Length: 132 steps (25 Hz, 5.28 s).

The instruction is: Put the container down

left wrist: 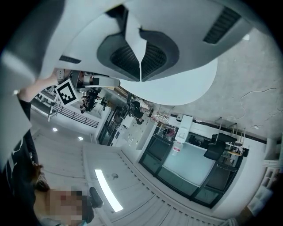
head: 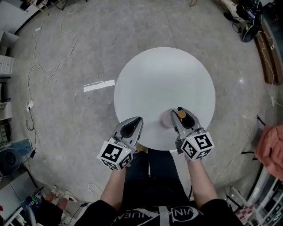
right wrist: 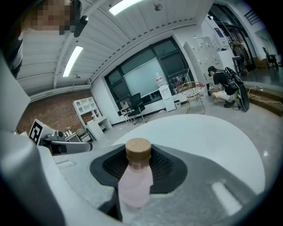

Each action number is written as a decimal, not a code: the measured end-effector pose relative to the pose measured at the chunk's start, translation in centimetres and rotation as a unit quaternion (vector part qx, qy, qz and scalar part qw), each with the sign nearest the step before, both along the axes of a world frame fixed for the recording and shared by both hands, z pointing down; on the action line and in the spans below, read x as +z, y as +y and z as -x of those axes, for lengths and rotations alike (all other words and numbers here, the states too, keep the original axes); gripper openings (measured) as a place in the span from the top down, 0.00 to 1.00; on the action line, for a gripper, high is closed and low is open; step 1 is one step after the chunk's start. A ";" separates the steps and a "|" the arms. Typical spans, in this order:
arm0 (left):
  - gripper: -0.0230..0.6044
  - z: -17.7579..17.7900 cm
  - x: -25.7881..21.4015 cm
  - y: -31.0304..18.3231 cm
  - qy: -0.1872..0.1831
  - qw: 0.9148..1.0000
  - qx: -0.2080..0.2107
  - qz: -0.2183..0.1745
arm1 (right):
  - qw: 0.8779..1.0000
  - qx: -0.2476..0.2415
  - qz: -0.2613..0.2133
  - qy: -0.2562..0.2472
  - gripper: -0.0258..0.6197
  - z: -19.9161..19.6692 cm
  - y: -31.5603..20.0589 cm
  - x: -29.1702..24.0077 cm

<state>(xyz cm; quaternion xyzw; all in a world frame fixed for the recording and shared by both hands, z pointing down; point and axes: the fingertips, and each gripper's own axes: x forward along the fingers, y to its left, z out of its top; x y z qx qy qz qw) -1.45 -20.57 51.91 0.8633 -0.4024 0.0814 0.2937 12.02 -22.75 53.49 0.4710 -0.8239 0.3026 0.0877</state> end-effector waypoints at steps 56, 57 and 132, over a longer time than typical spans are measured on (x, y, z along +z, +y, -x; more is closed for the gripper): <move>0.94 0.3 0.3 1.8 -0.001 1.000 -0.014 0.005 | 0.982 -0.087 -0.105 0.132 0.64 3.6 -0.1 0.6; 0.94 0.3 0.2 1.9 -0.001 1.000 -0.013 0.005 | 0.983 -0.083 -0.105 0.128 0.63 3.5 0.0 0.5; 0.94 0.5 -15.2 10.6 0.036 0.984 0.079 -0.156 | 0.977 0.041 -0.191 0.083 0.95 2.1 15.8 -17.5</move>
